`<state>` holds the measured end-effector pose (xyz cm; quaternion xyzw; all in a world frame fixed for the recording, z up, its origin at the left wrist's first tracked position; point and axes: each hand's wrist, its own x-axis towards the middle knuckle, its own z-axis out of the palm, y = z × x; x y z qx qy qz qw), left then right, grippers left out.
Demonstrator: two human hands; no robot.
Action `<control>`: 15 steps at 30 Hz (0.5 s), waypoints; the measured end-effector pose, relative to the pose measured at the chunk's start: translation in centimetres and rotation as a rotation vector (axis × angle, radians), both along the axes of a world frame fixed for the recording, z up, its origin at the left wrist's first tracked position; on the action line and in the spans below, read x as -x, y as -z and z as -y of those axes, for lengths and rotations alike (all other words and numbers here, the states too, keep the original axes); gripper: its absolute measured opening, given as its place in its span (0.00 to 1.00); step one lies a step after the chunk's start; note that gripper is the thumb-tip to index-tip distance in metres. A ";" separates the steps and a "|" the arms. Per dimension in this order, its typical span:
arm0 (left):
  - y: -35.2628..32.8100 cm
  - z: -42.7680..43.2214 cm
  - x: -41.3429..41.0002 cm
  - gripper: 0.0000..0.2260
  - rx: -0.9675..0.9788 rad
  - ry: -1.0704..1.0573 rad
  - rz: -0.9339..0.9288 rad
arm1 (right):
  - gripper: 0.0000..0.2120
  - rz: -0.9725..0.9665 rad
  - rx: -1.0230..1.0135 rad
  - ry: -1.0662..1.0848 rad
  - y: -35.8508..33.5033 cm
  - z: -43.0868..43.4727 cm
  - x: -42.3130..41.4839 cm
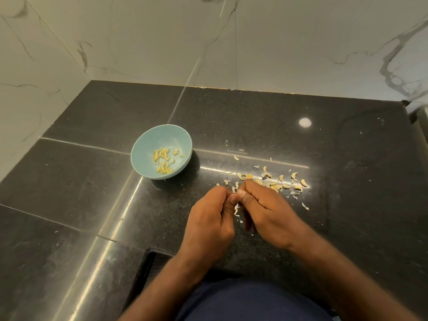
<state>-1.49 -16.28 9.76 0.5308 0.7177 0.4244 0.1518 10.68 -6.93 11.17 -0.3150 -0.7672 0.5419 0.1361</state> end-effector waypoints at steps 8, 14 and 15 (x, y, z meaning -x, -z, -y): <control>-0.3 0.0 2.6 0.10 -0.075 -0.002 0.122 | 0.17 -0.178 0.685 0.214 -1.3 1.8 3.2; -1.6 0.3 4.8 0.12 0.036 -0.037 0.705 | 0.21 -0.440 0.698 0.447 -2.0 2.0 5.4; -1.4 0.4 5.3 0.12 0.063 -0.062 0.732 | 0.21 -0.442 0.632 0.481 -1.8 1.7 5.5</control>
